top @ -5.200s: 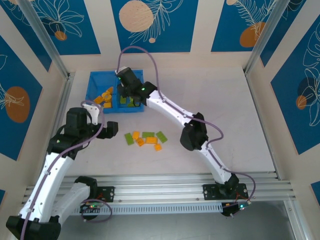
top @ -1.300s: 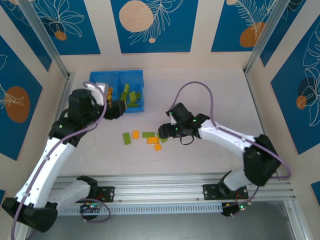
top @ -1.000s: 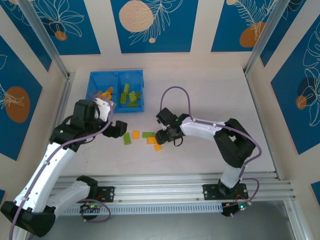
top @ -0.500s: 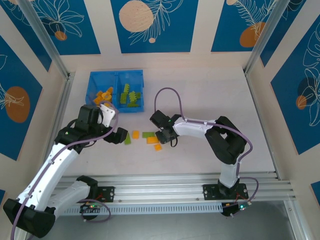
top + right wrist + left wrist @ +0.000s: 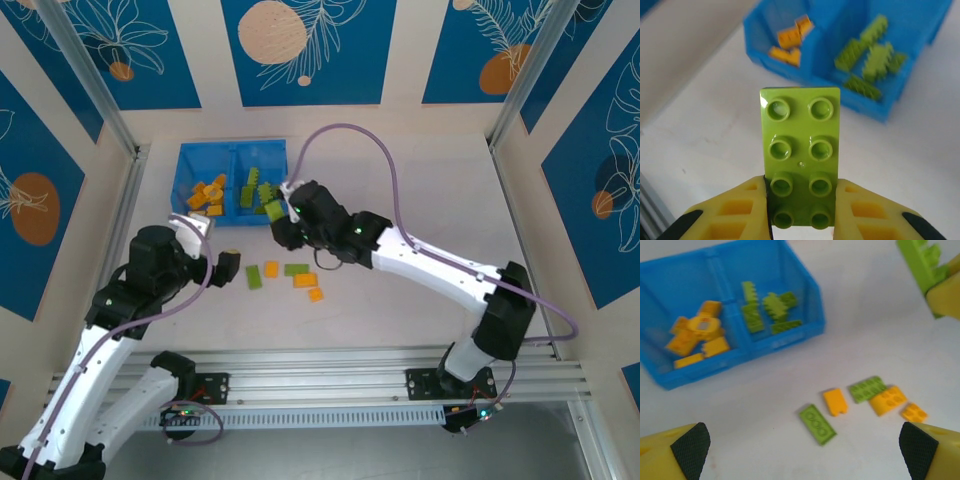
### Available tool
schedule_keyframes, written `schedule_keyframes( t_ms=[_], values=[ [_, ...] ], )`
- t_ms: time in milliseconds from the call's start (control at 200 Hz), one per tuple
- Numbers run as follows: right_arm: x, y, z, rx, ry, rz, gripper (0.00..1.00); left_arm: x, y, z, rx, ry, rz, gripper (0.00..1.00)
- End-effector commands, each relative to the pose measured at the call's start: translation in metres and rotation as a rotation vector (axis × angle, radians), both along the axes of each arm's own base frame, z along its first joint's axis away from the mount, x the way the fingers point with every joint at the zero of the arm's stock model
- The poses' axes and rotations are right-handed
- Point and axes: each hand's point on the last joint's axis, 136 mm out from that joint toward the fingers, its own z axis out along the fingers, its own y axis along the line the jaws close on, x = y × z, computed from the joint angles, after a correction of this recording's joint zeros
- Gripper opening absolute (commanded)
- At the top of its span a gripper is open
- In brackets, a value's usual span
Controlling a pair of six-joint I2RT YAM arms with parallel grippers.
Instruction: Sort the legos into containers by color
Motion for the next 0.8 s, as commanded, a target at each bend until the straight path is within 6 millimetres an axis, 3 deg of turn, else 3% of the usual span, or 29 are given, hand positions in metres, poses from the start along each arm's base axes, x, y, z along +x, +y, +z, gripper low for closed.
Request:
schedule_keyframes(
  t_ms=[0,115,280,395,530,660,795],
  values=[
    [0.050,0.024,0.003,-0.001,-0.078,-0.051,0.26,0.003,0.037,0.001,0.054,-0.030,0.204,1.00],
    [0.098,0.047,-0.005,-0.021,-0.125,-0.097,0.26,-0.003,0.040,-0.001,0.035,-0.038,0.216,1.00],
    [0.158,0.070,-0.050,-0.082,-0.087,-0.141,0.26,-0.005,0.044,-0.002,0.031,-0.031,0.243,1.00],
    [0.184,0.084,-0.082,-0.118,-0.055,-0.132,0.29,-0.005,0.044,-0.003,0.033,-0.027,0.244,1.00],
    [0.195,0.094,-0.109,-0.130,-0.031,-0.104,0.39,-0.004,0.044,-0.003,0.033,-0.018,0.247,1.00],
    [0.191,0.097,-0.095,-0.103,-0.030,-0.079,0.51,-0.005,0.038,0.001,0.026,0.020,0.220,1.00],
    [0.176,0.094,-0.048,-0.075,-0.070,-0.041,0.52,-0.004,0.024,0.002,-0.045,0.088,0.191,1.00]
  ],
)
